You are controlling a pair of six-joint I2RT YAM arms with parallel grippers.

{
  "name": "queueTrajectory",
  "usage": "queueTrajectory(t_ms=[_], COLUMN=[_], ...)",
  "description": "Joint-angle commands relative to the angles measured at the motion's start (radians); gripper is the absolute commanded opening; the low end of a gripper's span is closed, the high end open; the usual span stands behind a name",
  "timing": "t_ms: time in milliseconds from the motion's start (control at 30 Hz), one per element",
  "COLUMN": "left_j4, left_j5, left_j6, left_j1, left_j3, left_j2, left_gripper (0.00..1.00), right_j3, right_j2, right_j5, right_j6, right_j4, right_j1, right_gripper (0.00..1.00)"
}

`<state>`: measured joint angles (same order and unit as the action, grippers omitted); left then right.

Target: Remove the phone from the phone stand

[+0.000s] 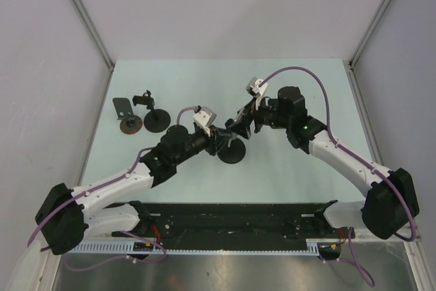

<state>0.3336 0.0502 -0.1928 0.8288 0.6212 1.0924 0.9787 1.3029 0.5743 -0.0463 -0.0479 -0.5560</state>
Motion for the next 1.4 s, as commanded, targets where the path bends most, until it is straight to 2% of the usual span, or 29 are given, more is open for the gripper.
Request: queueTrajectory(t_ms=[0, 267, 433, 467, 533, 567, 933, 1067, 1167, 1367], left_j4=[-0.042, -0.071, -0.087, -0.087, -0.087, -0.087, -0.087, -0.087, -0.096, -0.142], left_j5=[0.126, 0.152, 0.171, 0.175, 0.188, 0.189, 0.188, 0.160, 0.123, -0.015], left_j6=[0.009, 0.016, 0.013, 0.006, 0.000, 0.000, 0.019, 0.030, 0.049, 0.113], left_j1=[-0.066, -0.105, -0.105, -0.103, -0.100, -0.097, -0.085, -0.085, -0.085, -0.086], left_j3=[-0.028, -0.017, 0.018, 0.025, 0.041, 0.046, 0.078, 0.069, 0.064, 0.074], left_j2=[-0.060, -0.049, -0.039, -0.039, -0.034, -0.035, -0.091, -0.153, -0.210, -0.310], left_gripper=[0.01, 0.00, 0.23, 0.32, 0.39, 0.45, 0.75, 0.91, 0.99, 1.00], right_j3=[0.009, 0.046, 0.077, 0.081, 0.084, 0.086, 0.118, 0.147, 0.176, 0.279], right_j2=[-0.007, 0.002, -0.014, -0.017, -0.024, -0.028, -0.056, -0.073, -0.085, -0.116], right_j5=[-0.015, 0.059, 0.119, 0.122, 0.122, 0.122, 0.157, 0.161, 0.148, 0.170], right_j6=[-0.072, -0.092, -0.060, -0.041, -0.018, -0.004, 0.177, 0.210, 0.210, 0.211], right_j4=[0.080, 0.132, 0.145, 0.141, 0.111, 0.099, -0.061, -0.083, -0.050, 0.080], right_j1=[0.090, 0.114, 0.094, 0.087, 0.059, 0.050, 0.002, 0.002, 0.008, 0.057], right_gripper=[0.00, 0.00, 0.00, 0.00, 0.00, 0.00, 0.00, 0.00, 0.00, 0.00])
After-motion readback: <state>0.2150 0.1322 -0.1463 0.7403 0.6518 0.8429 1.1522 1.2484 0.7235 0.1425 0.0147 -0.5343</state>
